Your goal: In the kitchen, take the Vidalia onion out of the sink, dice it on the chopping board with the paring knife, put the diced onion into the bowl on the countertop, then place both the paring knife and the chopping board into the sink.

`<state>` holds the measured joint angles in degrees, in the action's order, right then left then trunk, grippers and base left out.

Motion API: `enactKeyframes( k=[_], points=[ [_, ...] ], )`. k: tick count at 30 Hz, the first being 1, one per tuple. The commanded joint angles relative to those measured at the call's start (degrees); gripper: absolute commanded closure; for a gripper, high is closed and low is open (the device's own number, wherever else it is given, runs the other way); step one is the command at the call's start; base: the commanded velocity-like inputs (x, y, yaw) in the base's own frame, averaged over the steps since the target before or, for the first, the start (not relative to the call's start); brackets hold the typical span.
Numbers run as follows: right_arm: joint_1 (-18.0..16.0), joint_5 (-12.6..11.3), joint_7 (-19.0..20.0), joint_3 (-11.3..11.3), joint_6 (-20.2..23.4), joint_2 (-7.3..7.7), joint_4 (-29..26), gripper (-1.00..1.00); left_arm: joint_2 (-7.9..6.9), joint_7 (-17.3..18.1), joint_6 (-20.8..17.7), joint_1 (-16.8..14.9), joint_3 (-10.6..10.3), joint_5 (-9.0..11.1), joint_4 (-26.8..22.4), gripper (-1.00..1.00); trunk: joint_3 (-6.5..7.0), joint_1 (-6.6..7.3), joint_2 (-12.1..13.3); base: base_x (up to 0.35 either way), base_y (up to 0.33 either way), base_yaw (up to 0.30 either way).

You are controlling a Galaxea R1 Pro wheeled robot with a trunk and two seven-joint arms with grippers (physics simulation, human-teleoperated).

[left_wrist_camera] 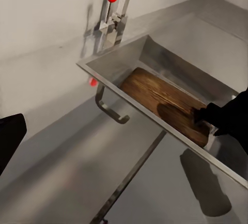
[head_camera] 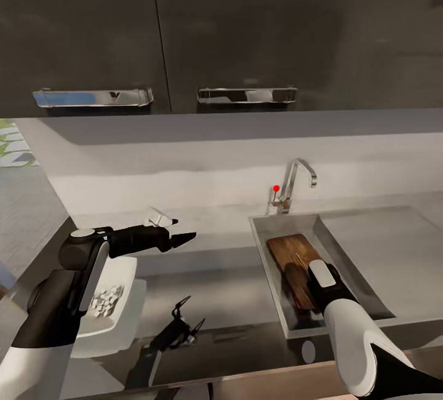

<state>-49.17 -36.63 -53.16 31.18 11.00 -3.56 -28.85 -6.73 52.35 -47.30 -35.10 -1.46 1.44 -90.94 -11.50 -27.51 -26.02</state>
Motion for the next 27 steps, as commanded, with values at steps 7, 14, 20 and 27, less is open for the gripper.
enactKeyframes(
  k=[7, 14, 20, 27],
  points=[
    [0.0, 0.2, -0.2, 0.3, 0.6, -0.05, -0.2, -1.0, -0.04, 0.0, -0.4, -0.1, 0.0, 0.1, -0.1, -1.0, -0.12, -0.03, -0.1, 0.0, 0.0, 0.0],
    [0.0, 0.2, -0.2, 0.3, 0.6, -0.07, -0.2, -1.0, -0.04, 0.0, -0.4, -0.1, 0.0, 0.1, 0.0, -1.0, -0.12, -0.03, -0.1, 0.0, 0.0, 0.0],
    [0.0, 0.2, -0.2, 0.3, 0.6, -0.07, -0.2, -1.0, -0.03, 0.0, -0.4, -0.1, 0.0, 0.1, 0.0, -1.0, -0.12, -0.03, -0.1, 0.0, 0.0, 0.0],
    [0.0, 0.2, -0.2, 0.3, 0.6, -0.07, -0.2, -1.0, -0.03, 0.0, -0.4, -0.1, 0.0, 0.1, 0.0, -1.0, 0.02, -0.03, -0.1, 0.0, 0.0, 0.0]
  ],
)
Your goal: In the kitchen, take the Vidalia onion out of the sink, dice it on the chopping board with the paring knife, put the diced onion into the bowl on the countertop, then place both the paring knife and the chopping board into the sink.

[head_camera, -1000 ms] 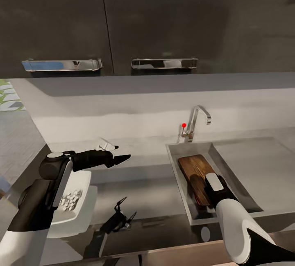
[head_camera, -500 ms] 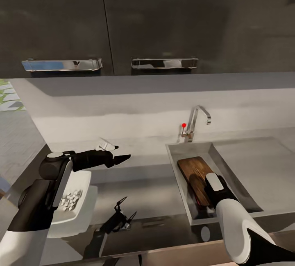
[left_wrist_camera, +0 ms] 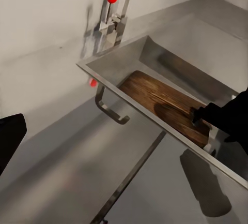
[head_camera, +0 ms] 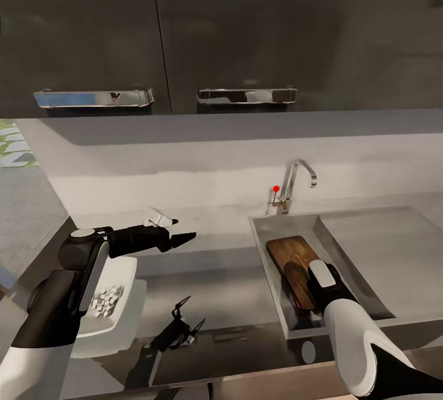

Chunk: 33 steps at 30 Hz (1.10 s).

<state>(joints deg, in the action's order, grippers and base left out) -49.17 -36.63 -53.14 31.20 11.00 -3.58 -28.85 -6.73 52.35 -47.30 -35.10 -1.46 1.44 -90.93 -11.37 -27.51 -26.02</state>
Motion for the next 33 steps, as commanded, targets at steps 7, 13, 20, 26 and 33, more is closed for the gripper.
enactKeyframes(
  k=[7, 13, 20, 26, 33],
  points=[
    [0.0, 0.2, -0.1, 0.3, 0.7, -0.06, -0.2, -1.0, -0.04, 0.0, -0.4, -0.1, 0.0, 0.1, 0.0, -1.0, 0.27, -0.03, -0.1, 0.0, 0.0, 0.0],
    [0.0, 0.2, -0.1, 0.3, 0.9, -0.04, -0.2, -1.0, -0.02, 0.0, -0.4, -0.1, 0.0, 0.1, 0.0, -1.0, 0.6, -0.03, -0.1, 0.0, 0.0, 0.0],
    [0.0, 0.1, 0.0, 0.2, 1.0, -0.06, -0.2, -1.0, -0.04, 0.0, -0.4, -0.1, 0.0, 0.1, 0.0, -1.0, 0.99, -0.03, -0.1, 0.0, 0.0, 0.0],
    [-0.1, 0.1, 0.0, 0.2, 1.0, -0.08, -0.3, -1.0, -0.02, 0.0, -0.4, -0.1, 0.0, 0.1, 0.0, -1.0, 1.33, -0.03, -0.1, 0.0, 0.0, 0.0],
    [0.0, 0.1, 0.0, -0.9, 1.0, -0.08, -0.6, -1.0, -0.03, 0.0, -0.4, -0.1, 0.0, 0.1, 0.0, -1.0, 1.73, -0.03, -0.1, 0.0, 0.0, 0.021]
  ],
)
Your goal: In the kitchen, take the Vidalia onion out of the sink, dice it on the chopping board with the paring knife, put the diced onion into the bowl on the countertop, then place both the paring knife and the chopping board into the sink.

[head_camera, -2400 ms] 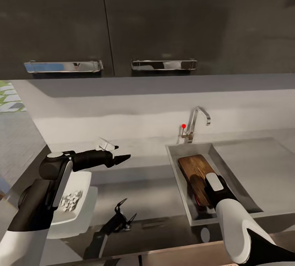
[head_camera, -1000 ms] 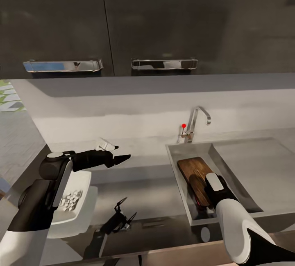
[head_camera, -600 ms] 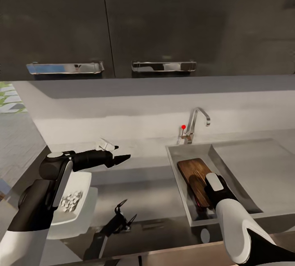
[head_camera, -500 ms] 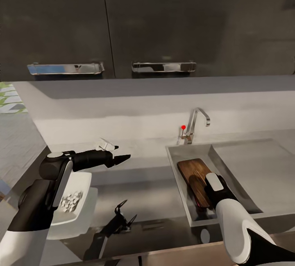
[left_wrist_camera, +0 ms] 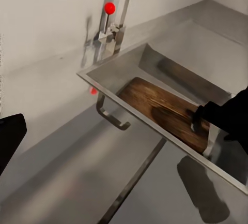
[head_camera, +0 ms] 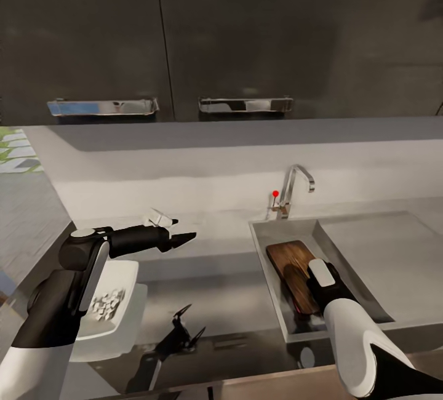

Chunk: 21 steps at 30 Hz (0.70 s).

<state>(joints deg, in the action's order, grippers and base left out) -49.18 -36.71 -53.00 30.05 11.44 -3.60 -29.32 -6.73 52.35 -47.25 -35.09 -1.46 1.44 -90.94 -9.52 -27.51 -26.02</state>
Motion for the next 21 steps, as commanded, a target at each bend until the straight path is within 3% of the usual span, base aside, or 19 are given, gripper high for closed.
enactKeyframes(
  k=[1, 11, 12, 21],
  points=[
    [0.0, 0.1, -0.2, 0.0, 0.6, -0.05, -0.2, -1.0, -0.04, 0.0, -0.4, -0.1, 0.0, 0.1, 0.0, -1.0, -0.06, -0.03, -0.1, 0.0, 0.0, 0.055],
    [0.0, 0.1, -0.3, -5.2, 0.7, -0.09, -1.7, -1.0, 0.01, 0.0, -0.4, -0.1, -0.1, 0.1, 0.0, -1.0, 0.51, -0.03, -0.1, 0.0, 0.0, 0.07],
    [0.0, 0.1, -0.3, -7.1, 0.8, -0.15, -3.0, -1.0, 0.03, 0.0, -0.4, -0.1, -0.1, 0.1, 0.0, -1.0, 0.57, -0.03, -0.1, 0.0, 0.0, 0.086],
    [0.0, 0.1, -0.3, -10.8, 1.0, -0.42, -4.3, -1.0, 0.04, 0.0, -0.4, -0.1, -0.1, 0.1, 0.0, -1.0, 1.08, -0.03, -0.1, 0.0, 0.0, 0.082]
  ],
)
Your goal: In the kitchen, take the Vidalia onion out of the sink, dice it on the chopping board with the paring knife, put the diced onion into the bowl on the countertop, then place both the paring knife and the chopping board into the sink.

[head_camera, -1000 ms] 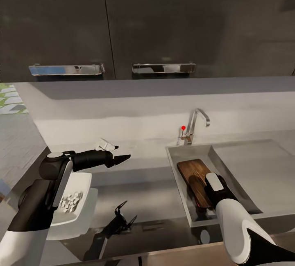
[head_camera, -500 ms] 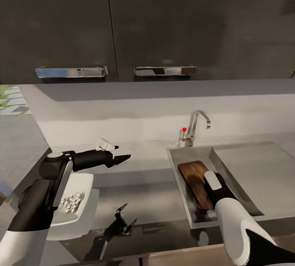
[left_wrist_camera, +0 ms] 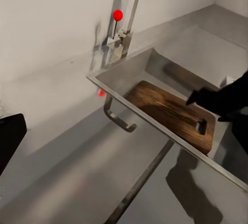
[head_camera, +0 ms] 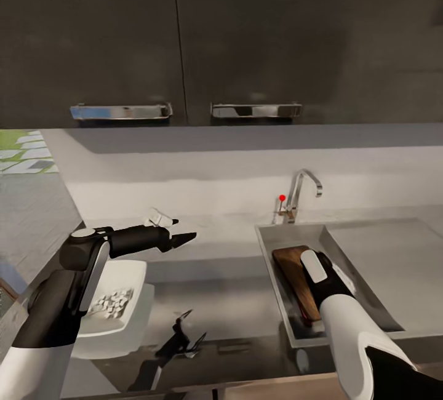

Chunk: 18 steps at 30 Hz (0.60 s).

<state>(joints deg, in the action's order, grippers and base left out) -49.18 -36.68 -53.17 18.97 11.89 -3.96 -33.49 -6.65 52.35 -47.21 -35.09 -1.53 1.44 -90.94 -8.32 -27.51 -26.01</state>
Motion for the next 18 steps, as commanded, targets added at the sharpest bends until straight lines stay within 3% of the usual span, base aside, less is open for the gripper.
enactKeyframes(
  k=[1, 2, 4, 8, 12, 18],
  points=[
    [0.0, 0.1, -0.2, -0.2, 0.6, -0.11, -0.4, -1.0, -0.05, 0.0, -0.4, -0.1, 0.0, 0.1, 0.0, -1.0, -0.07, -0.03, -0.1, 0.0, 0.0, 0.07],
    [0.0, 0.1, -0.2, -1.7, 0.7, -0.21, -0.7, -1.0, -0.07, 0.0, -0.4, -0.1, 0.0, 0.1, 0.0, -1.0, -0.03, -0.03, -0.1, 0.0, 0.0, 0.067],
    [0.0, 0.1, -0.2, -2.2, 0.7, -0.23, -0.8, -1.0, -0.08, 0.0, -0.4, -0.1, 0.0, 0.1, 0.0, -1.0, 0.05, -0.03, -0.1, 0.0, 0.0, 0.066],
    [0.0, 0.1, -0.2, -2.6, 1.0, -0.25, -0.9, -1.0, -0.07, 0.0, -0.4, -0.1, 0.0, 0.1, 0.0, -1.0, 0.15, -0.03, -0.1, 0.0, 0.0, 0.049],
    [0.0, 0.1, 0.4, -2.8, 4.0, -0.25, -1.0, -1.0, -0.09, 0.0, -0.4, -0.1, 0.0, 0.1, 0.0, -1.0, 0.17, -0.03, -0.1, 0.0, 0.0, 0.014],
    [0.0, 0.1, 8.6, -3.0, 9.2, -0.25, -1.9, -1.0, -0.07, 0.0, -0.4, -0.1, 0.0, 0.1, 0.0, -1.0, 0.18, -0.03, -0.1, 0.0, 0.0, 0.002]
  ],
)
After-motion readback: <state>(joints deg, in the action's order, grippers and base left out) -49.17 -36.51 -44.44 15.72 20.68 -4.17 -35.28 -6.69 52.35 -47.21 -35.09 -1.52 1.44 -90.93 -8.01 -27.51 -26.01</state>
